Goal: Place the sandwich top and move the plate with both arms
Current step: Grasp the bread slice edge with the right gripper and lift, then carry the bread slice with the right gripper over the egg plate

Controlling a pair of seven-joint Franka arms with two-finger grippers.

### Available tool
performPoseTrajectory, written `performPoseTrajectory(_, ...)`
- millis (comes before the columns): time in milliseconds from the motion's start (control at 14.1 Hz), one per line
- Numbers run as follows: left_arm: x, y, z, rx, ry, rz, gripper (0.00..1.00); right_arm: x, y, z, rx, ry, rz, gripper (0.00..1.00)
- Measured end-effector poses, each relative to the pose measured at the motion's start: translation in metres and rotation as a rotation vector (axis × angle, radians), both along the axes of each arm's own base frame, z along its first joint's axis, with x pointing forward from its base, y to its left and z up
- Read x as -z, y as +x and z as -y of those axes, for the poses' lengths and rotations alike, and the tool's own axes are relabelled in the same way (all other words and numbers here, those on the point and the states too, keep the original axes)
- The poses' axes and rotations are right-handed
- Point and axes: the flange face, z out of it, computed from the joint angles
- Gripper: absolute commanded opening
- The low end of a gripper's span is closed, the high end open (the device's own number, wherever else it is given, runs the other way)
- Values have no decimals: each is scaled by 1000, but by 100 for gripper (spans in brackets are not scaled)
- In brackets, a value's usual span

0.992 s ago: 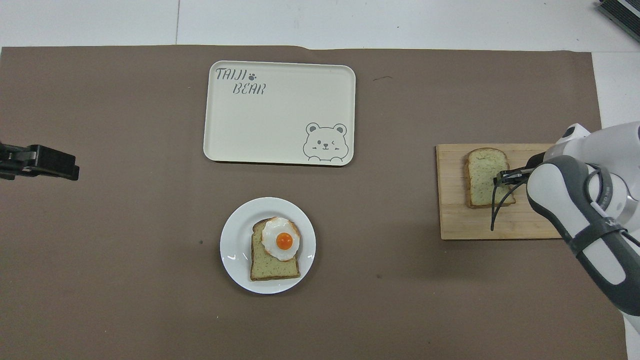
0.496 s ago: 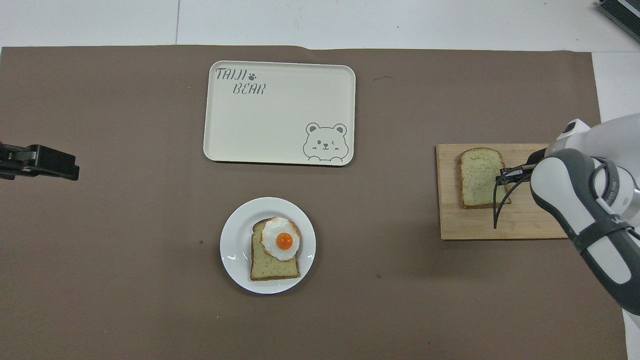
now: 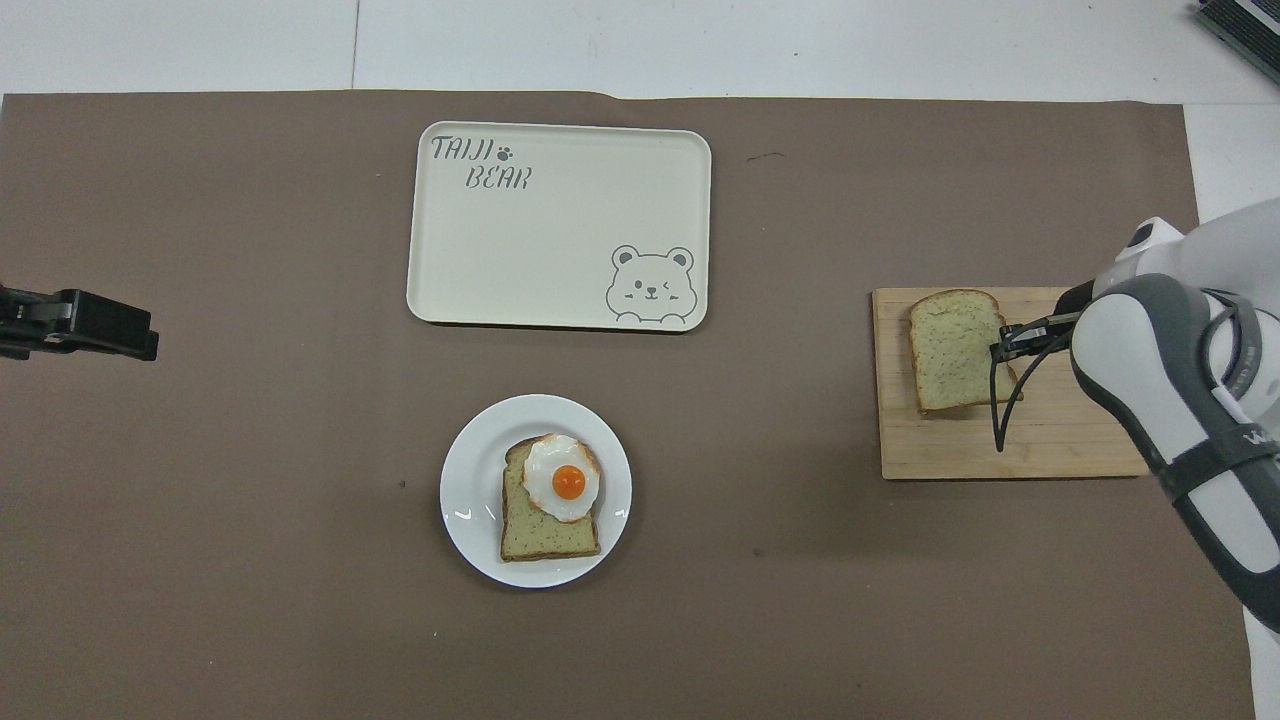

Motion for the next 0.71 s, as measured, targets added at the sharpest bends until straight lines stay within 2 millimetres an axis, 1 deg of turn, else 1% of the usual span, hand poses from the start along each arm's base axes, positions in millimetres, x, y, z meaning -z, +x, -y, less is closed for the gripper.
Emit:
performPoseTrajectory(142,0,0,0,0,0,0,100,-7,-1,-24,22,49,-18,0)
performPoseTrajectory(354,0,0,0,0,0,0,100,-11,-1,-70,47,61,-44,0)
performPoseTrajectory(708,0,0,0,0,0,0,100,-16,-12,-167,113,59,-89,0)
